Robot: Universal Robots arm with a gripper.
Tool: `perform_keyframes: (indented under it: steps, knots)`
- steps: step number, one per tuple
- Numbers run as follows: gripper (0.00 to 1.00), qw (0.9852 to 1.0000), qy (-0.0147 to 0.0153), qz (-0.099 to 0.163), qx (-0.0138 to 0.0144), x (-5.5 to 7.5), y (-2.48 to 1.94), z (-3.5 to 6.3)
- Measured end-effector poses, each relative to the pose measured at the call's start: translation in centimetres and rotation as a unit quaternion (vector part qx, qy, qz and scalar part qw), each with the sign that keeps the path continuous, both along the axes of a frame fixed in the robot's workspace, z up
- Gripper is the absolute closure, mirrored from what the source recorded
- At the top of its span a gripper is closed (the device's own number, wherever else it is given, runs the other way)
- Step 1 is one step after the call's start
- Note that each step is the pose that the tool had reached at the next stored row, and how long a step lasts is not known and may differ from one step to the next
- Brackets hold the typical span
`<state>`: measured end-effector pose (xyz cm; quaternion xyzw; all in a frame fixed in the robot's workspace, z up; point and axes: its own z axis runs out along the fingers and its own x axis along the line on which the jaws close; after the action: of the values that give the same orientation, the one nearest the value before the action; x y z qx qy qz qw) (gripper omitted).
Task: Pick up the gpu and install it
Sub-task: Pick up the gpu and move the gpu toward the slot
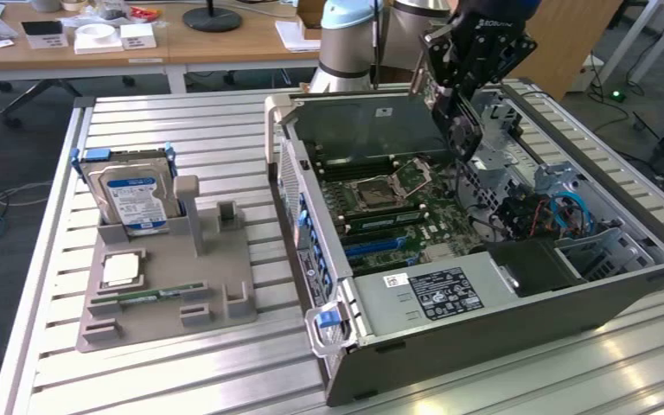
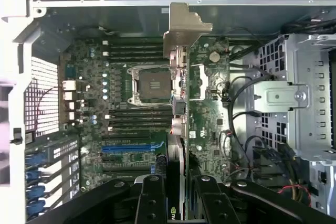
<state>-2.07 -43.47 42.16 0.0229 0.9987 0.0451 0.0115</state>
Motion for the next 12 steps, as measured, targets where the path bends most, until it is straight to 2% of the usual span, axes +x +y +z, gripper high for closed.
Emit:
perform_keyframes:
  steps: [12]
  knots:
    - [0.74, 1.0, 0.0, 0.0, 0.0014, 3.5, 0.13, 0.0]
